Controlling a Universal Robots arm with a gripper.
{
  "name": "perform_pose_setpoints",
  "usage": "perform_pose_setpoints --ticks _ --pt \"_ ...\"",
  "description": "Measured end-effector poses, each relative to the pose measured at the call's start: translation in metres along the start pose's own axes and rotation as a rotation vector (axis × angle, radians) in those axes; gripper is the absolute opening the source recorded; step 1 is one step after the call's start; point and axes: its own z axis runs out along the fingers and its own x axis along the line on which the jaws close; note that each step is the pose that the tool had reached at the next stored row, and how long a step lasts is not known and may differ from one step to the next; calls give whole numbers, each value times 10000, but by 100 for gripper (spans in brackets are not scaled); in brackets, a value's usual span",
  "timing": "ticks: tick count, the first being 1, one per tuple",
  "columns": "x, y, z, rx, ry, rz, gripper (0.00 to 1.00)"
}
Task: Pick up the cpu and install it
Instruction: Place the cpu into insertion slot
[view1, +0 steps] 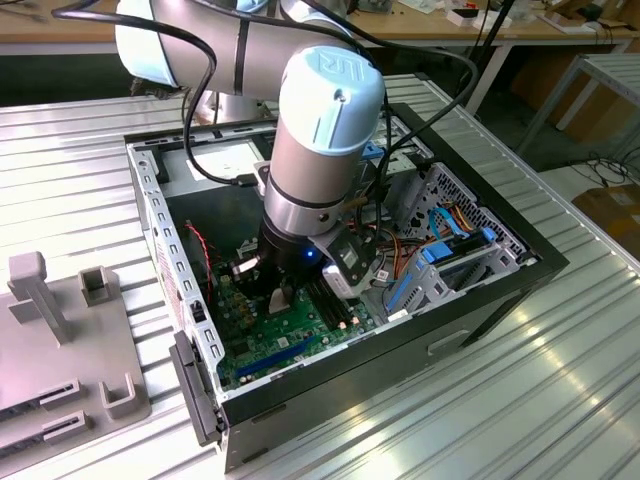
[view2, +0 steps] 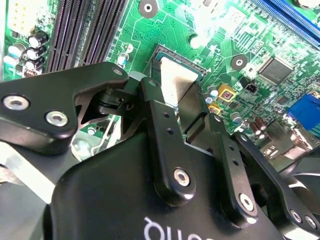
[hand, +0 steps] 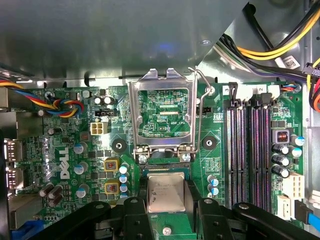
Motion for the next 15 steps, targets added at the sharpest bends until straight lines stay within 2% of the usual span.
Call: perform_pose_setpoints --ticks 15 --pt "2 0 2 -3 1 -3 40"
